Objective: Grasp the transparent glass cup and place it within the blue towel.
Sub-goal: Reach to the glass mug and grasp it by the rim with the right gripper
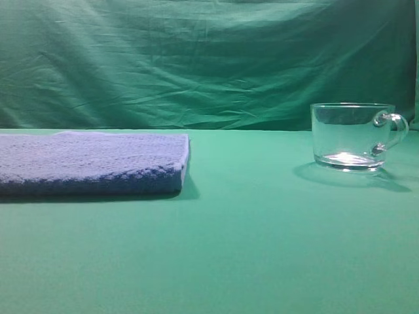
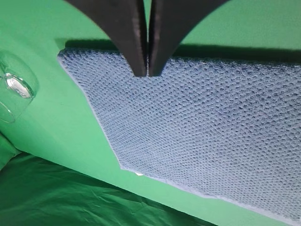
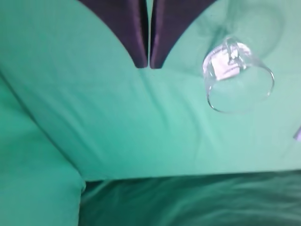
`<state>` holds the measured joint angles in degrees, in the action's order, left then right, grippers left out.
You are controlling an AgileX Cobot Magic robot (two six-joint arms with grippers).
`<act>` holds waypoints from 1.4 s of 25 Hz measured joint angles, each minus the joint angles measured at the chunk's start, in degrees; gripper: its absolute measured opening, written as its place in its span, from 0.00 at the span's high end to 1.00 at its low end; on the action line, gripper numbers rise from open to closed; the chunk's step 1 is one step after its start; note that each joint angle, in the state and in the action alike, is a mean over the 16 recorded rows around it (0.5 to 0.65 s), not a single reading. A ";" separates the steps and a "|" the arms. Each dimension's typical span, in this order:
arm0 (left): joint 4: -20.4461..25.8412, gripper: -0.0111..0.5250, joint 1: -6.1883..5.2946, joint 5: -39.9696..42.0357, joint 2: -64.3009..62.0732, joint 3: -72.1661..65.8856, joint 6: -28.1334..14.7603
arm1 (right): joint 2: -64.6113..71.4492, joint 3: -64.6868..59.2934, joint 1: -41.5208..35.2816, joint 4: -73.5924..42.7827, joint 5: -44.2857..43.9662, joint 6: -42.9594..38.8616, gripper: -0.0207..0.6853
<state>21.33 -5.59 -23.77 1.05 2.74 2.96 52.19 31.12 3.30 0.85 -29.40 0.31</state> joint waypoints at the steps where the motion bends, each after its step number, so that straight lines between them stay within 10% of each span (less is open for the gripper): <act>1: 0.00 0.98 0.00 0.00 0.00 0.00 0.00 | 2.27 1.32 0.77 0.01 -1.39 0.50 0.97; 11: 0.00 0.98 0.00 0.00 0.00 0.00 0.00 | 18.35 9.60 11.20 0.26 -5.32 5.85 0.88; 27: 0.00 0.98 0.00 0.00 0.00 0.00 0.00 | 30.93 10.60 16.21 0.43 9.04 7.77 0.15; 35: 0.00 0.98 0.00 0.00 0.00 0.00 0.00 | 37.15 10.60 16.22 0.43 16.25 7.79 0.31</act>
<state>21.33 -5.59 -23.77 1.05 2.74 2.96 89.34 41.72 19.52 1.28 -13.15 8.10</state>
